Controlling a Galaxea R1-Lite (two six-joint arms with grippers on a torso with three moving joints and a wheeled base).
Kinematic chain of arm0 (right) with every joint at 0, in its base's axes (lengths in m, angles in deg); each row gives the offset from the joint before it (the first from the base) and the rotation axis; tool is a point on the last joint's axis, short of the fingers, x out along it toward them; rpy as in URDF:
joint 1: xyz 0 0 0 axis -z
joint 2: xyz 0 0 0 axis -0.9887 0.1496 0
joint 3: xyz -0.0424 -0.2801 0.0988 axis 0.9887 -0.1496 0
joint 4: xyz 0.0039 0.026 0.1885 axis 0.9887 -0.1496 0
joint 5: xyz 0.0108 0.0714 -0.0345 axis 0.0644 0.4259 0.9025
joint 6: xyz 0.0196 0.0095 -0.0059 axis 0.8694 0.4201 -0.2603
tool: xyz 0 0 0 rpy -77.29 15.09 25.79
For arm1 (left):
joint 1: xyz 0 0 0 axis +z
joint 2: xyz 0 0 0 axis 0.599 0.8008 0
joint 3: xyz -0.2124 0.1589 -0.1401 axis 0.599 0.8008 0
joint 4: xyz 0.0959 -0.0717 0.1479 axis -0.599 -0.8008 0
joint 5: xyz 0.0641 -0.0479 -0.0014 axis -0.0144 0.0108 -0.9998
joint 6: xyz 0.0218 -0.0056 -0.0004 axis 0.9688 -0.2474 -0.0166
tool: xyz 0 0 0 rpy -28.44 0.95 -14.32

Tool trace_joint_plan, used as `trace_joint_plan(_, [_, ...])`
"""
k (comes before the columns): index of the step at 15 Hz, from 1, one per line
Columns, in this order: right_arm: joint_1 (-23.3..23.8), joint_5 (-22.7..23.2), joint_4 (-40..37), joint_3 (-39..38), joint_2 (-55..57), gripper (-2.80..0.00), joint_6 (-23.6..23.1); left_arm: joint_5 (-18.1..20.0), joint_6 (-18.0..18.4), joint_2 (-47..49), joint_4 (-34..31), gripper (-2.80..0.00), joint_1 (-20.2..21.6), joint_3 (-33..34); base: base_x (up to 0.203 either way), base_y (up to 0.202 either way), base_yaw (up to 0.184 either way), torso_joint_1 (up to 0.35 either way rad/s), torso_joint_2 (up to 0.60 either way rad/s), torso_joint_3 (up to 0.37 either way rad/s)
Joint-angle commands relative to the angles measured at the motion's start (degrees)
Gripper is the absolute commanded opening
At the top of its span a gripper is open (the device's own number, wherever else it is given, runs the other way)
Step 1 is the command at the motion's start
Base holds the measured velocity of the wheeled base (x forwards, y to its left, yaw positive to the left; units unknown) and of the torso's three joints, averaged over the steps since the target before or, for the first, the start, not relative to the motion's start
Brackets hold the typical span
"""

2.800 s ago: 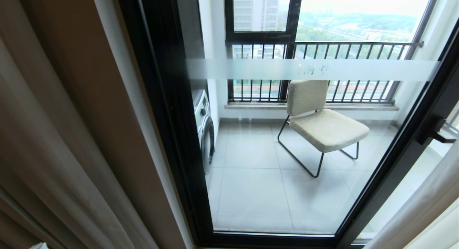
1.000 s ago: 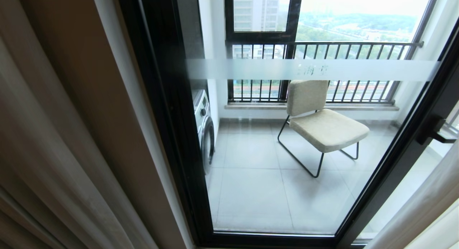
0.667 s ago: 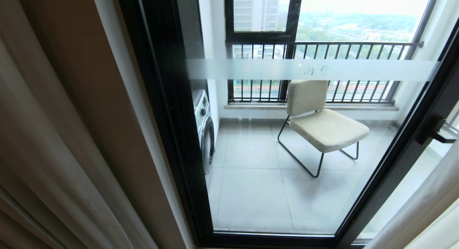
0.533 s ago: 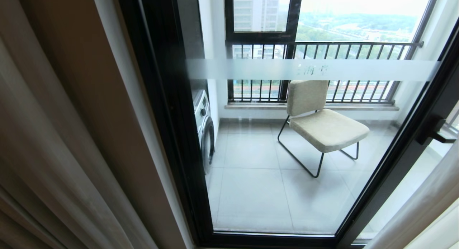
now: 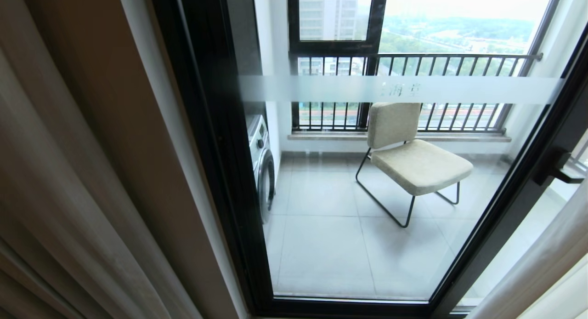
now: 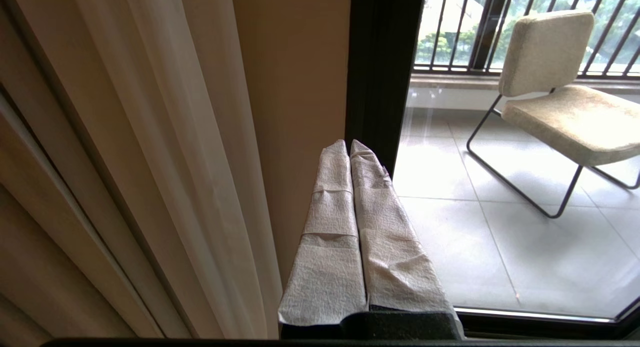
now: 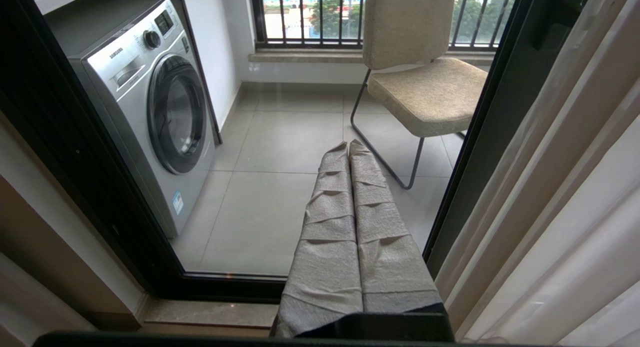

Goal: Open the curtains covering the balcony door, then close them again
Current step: Pull the inner curtains open on both sides

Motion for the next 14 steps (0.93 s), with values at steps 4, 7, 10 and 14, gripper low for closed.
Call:
trace_joint_plan(4, [0.0, 0.0, 0.0, 0.0, 0.0, -2.8, 0.0, -0.1, 0.0, -0.1, 0.1, -2.8, 0.0, 0.0, 0.0, 0.0, 0.0, 0.0, 0.0, 0.0])
trace_joint_plan(7, [0.0, 0.0, 0.0, 0.0, 0.0, -2.8, 0.0, -0.1, 0.0, -0.1, 0.1, -2.8, 0.0, 0.0, 0.0, 0.0, 0.0, 0.0, 0.0, 0.0])
trace_joint_plan(10, [0.0, 0.0, 0.0, 0.0, 0.0, -2.8, 0.0, -0.1, 0.0, -0.1, 0.0, -2.8, 0.0, 0.0, 0.0, 0.0, 0.0, 0.0, 0.0, 0.0])
trace_joint_plan(14, [0.0, 0.0, 0.0, 0.0, 0.0, -2.8, 0.0, -0.1, 0.0, -0.1, 0.0, -2.8, 0.0, 0.0, 0.0, 0.0, 0.0, 0.0, 0.0, 0.0])
